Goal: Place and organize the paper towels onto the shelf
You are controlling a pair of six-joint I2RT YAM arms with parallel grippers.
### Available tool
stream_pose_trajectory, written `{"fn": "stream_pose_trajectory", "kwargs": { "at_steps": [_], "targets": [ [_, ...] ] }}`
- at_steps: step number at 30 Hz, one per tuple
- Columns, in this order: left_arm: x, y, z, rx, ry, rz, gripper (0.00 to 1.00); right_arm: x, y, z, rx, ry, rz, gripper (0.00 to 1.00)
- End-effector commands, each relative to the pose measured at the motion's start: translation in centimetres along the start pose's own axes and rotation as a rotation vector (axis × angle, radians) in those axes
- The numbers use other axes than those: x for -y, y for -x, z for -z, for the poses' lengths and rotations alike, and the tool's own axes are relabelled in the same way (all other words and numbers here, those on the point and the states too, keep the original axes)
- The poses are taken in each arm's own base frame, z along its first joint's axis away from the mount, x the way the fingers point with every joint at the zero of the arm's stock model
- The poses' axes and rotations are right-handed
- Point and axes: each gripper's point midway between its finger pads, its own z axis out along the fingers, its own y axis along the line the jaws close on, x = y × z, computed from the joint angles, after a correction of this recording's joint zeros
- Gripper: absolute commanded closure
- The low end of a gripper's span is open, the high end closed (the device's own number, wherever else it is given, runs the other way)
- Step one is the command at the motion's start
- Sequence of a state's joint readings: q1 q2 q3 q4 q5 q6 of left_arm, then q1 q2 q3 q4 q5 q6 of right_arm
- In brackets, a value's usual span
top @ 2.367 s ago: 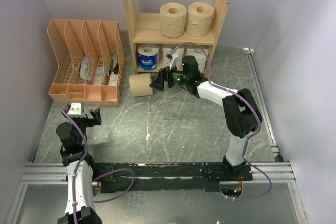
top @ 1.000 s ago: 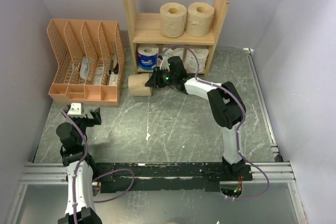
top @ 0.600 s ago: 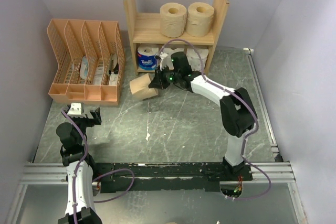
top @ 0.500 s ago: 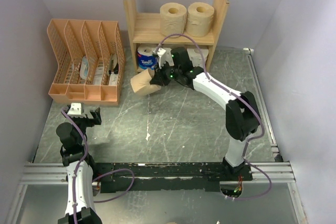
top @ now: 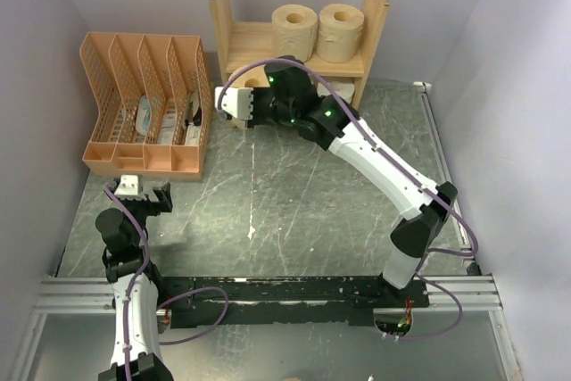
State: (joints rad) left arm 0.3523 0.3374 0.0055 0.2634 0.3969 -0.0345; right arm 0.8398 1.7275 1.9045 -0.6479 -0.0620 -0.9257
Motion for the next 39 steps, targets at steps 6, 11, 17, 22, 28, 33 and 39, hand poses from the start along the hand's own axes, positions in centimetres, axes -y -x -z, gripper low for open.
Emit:
{"fn": "stream_pose_trajectory", "kwargs": {
  "at_steps": [6, 11, 17, 22, 28, 33, 39],
  "targets": [
    [0.3, -3.3, 0.4, -0.048, -0.011, 0.021, 0.00, 4.6, 2.6, 4.6, -0.004, -0.020, 0.375, 1.00],
    [0.4, -3.3, 0.4, -0.050, -0.011, 0.021, 0.00, 6.6, 2.3, 3.6, -0.052, -0.086, 0.461, 1.00],
    [0.5, -3.4, 0.3, -0.055, -0.008, 0.019, 0.00, 9.5, 1.2, 0.6, -0.076, -0.166, 0.481, 1.00],
    [0.5, -3.4, 0.3, -0.056, -0.006, 0.017, 0.00, 12.9, 1.2, -0.6, -0.064, -0.283, 0.463, 1.00],
    [0.5, -3.4, 0.2, -0.059, -0.003, 0.017, 0.00, 16.4, 1.3, 0.2, -0.051, -0.393, 0.427, 1.00],
    [0.5, -3.5, 0.2, -0.059, -0.003, 0.017, 0.00, 16.7, 0.1, -1.3, -0.073, -0.401, 0.439, 1.00],
    [0.5, -3.4, 0.2, -0.059, -0.002, 0.016, 0.00, 16.7, -1.7, -3.0, -0.108, -0.391, 0.438, 1.00]
  ]
}}
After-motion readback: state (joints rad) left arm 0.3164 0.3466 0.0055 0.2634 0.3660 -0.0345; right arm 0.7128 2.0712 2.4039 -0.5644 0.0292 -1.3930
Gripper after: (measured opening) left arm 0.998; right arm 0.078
